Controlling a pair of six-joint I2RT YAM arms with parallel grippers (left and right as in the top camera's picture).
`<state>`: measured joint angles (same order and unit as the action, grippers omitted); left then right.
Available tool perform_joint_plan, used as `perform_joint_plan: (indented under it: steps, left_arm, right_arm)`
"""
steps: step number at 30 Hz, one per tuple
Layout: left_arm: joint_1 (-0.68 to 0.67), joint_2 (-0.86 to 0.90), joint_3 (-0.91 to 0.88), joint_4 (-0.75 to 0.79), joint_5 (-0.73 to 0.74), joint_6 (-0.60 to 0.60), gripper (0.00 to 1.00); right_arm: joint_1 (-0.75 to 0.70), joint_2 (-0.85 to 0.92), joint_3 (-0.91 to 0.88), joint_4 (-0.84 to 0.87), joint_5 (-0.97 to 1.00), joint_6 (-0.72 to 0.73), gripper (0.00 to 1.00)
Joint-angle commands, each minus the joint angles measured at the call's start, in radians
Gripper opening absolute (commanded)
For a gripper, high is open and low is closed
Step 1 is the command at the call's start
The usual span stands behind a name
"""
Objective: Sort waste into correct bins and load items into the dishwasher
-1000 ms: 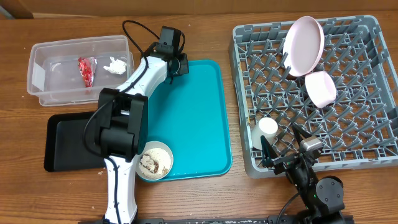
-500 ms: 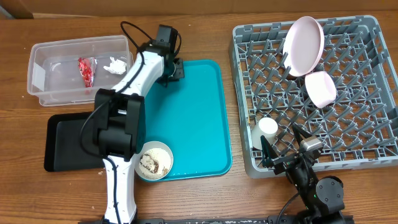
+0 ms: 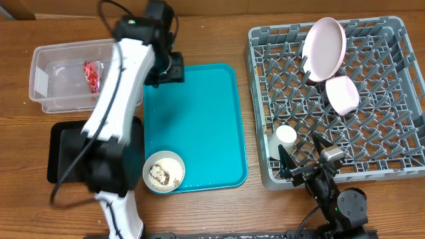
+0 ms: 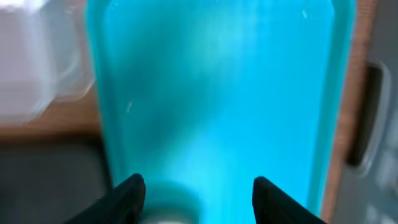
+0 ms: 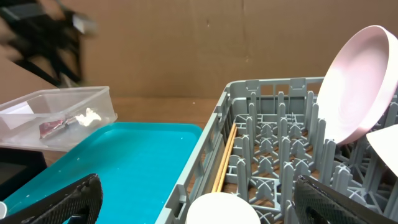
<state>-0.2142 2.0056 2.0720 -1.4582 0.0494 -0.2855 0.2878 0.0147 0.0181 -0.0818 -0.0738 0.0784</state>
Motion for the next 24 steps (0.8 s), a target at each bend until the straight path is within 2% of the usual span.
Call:
perform_joint_plan:
  steps: [1, 8, 11, 15, 17, 20, 24]
  left_arm:
    - [-0.013, -0.088, 0.018, -0.093, 0.007, -0.01, 0.58]
    - [-0.112, -0.11, -0.016, -0.232, 0.001, -0.047, 0.56]
    - [-0.195, -0.111, -0.103, -0.229, -0.039, -0.124, 0.56]
    - [-0.307, -0.111, -0.249, -0.228, -0.207, -0.288, 0.57]
    - [-0.344, -0.111, -0.319, -0.216, -0.254, -0.348, 0.61]
    - [-0.363, -0.111, -0.416, -0.157, -0.255, -0.396, 0.62]
    - [-0.351, -0.111, -0.529, -0.065, -0.24, -0.432, 0.57]
  right_arm:
    - [-0.005, -0.008, -0.01, 0.005, 0.005, 0.004, 1.0]
    - [-0.005, -0.008, -0.01, 0.005, 0.004, 0.004, 1.0]
    - [-0.005, -0.008, -0.01, 0.005, 0.004, 0.004, 1.0]
    - [-0.005, -0.008, -0.01, 0.005, 0.004, 0.004, 1.0]
    - [-0.005, -0.008, -0.01, 0.005, 0.005, 0.004, 1.0]
    - [-0.005, -0.008, -0.01, 0.005, 0.005, 0.004, 1.0]
    - [-0.005, -0.008, -0.01, 0.005, 0.004, 0.004, 1.0]
